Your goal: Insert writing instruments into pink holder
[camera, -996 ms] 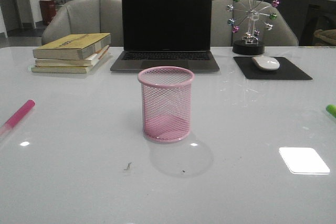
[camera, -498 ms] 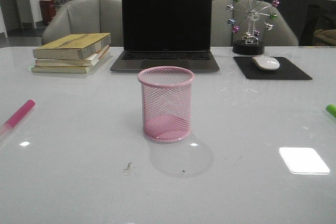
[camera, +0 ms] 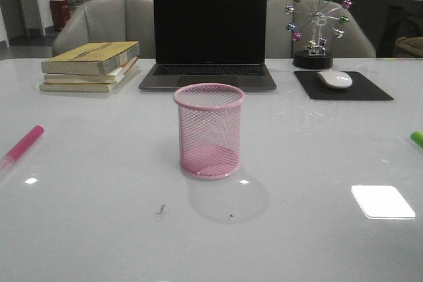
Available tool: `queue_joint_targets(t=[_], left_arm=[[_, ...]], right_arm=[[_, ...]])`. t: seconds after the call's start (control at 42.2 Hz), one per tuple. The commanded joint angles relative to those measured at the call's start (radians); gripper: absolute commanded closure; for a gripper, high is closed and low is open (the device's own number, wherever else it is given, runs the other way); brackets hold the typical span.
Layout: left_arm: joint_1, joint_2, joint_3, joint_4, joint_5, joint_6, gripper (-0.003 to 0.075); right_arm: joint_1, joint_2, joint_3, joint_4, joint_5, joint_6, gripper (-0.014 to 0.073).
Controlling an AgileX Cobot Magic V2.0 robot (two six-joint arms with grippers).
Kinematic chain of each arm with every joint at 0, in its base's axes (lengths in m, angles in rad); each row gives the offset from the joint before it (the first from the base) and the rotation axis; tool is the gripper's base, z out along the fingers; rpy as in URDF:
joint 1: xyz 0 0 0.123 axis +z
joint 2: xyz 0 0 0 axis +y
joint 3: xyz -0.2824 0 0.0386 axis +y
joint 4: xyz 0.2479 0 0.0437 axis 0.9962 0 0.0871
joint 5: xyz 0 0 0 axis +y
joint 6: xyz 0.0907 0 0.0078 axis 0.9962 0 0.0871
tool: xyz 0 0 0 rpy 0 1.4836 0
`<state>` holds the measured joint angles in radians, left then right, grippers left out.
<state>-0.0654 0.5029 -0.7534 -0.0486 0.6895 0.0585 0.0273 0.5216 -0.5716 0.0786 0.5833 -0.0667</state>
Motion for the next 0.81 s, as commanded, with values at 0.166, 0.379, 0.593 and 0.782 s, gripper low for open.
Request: queue_joint_targets(t=[0.166, 0.379, 0.593, 0.782], left_arm=[[0.002, 0.154, 0.000, -0.011, -0.032, -0.009, 0.0621], [0.002, 0.231, 0.030, -0.034, -0.048, -0.009, 0.0350], [-0.024, 0.244, 0.030, -0.057, -0.066, 0.038, 0.0060], [-0.179, 0.244, 0.030, -0.057, -0.086, 0.042, 0.0067]], right_arm=[[0.004, 0.208, -0.037, 0.008, 0.002, -0.001, 0.0541], [0.004, 0.329, -0.037, 0.042, 0.007, 0.008, 0.0302], [-0.045, 0.474, -0.060, 0.042, -0.030, 0.031, 0.0092], [-0.121, 0.664, -0.159, 0.042, -0.028, 0.031, 0.0097]])
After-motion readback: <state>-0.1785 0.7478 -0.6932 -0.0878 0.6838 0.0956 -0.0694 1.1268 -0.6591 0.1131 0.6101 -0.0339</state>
